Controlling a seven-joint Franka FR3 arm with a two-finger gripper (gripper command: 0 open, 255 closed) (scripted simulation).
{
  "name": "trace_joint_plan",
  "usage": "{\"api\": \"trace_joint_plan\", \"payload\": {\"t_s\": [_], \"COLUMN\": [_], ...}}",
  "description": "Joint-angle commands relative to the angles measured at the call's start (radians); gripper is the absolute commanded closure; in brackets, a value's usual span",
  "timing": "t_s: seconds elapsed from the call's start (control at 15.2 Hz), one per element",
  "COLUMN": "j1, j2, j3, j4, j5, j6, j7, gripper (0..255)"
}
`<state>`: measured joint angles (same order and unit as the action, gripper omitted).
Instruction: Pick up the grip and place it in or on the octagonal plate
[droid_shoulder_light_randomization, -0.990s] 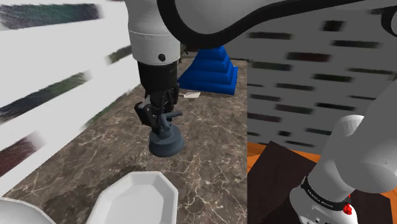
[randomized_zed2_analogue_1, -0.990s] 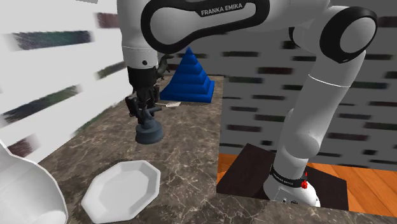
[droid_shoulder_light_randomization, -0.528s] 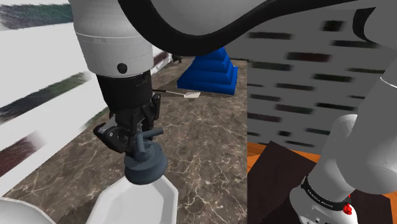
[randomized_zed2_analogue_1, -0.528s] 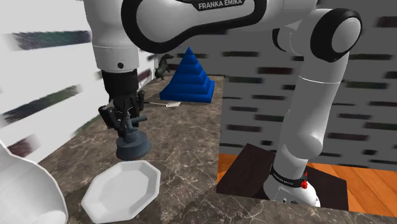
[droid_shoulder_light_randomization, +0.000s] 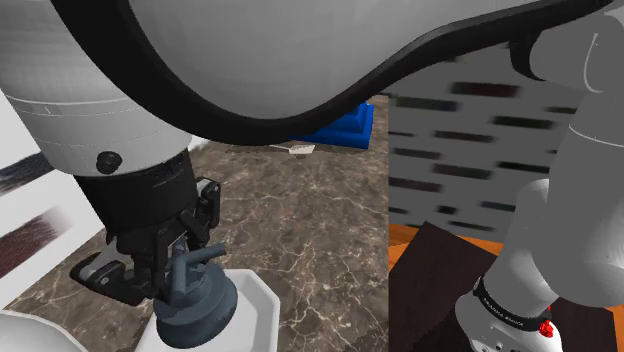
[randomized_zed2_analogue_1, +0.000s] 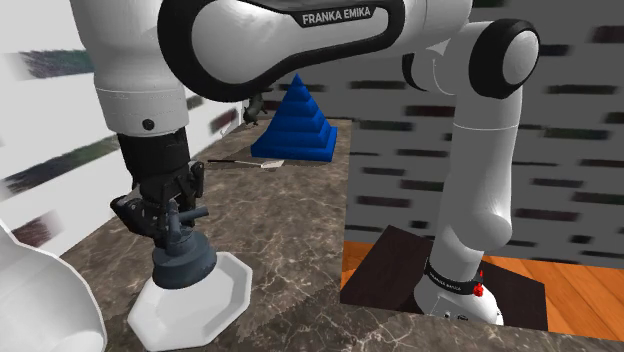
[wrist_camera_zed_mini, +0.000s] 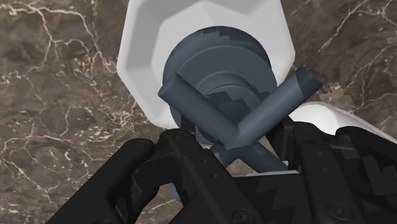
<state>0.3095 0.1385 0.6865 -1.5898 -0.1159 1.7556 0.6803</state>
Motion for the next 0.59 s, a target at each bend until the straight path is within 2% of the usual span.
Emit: {"api": "trace_joint_plan", "payload": {"t_s": [0.0,0.53], "j1": [-0.002,-0.007], "j2": [-0.004,-0.004], "j3": [-0.001,-0.004], "j4": [-0.029,-0.137], "j5": [0.002,-0.001], "j6": [0.027,0.134], "j7": [0.001,0.005], "gripper": [255,255]}}
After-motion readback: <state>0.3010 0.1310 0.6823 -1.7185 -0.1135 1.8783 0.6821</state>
